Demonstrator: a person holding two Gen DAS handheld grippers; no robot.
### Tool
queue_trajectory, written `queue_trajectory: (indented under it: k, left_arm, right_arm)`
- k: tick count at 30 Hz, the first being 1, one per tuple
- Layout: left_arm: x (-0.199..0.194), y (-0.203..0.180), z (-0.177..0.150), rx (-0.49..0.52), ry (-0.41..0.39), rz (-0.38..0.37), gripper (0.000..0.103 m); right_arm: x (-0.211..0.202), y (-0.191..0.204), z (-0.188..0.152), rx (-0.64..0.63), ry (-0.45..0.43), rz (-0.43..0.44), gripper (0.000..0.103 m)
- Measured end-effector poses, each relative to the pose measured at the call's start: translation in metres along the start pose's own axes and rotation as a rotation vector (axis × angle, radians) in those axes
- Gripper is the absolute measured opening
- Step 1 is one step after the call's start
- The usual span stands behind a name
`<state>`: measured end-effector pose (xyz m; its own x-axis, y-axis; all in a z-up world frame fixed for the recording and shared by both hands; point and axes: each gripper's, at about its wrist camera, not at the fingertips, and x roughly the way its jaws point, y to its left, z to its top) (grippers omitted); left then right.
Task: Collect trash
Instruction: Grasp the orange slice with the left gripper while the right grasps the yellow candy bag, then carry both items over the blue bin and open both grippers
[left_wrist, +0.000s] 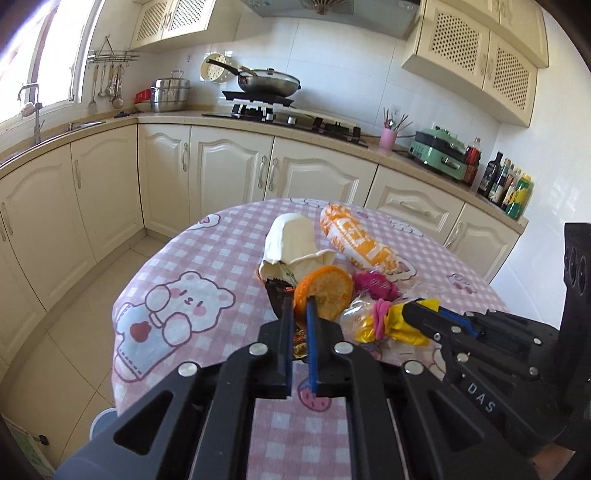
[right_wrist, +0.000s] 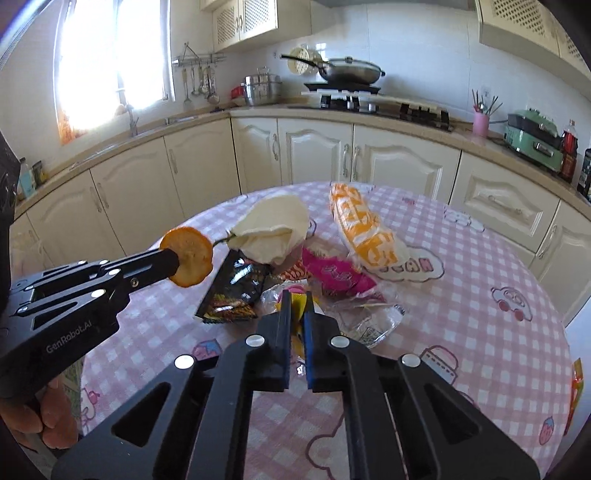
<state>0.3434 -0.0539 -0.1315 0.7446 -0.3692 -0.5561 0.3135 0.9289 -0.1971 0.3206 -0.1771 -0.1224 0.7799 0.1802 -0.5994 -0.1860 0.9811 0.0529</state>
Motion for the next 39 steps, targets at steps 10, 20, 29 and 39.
queue_trajectory:
  k: [10,20,29,39]
  left_arm:
    - [-0.071,0.024,-0.002,-0.068,-0.103,-0.044,0.006]
    - [-0.126,0.087,-0.024,-0.173,-0.140,-0.013,0.006]
    - [-0.153,0.177,-0.068,-0.314,-0.102,0.121,0.006]
    - [-0.147,0.269,-0.127,-0.456,0.000,0.254,0.006]
  right_arm:
    - [-0.047,0.027,0.023,-0.015,-0.097,0.045,0.004]
    - [-0.052,0.095,0.029,-0.066,-0.098,0.148,0.004]
    - [-0.012,0.192,0.019,-0.148,-0.018,0.298,0.004]
    - [0.057,0.289,-0.014,-0.228,0.116,0.379,0.004]
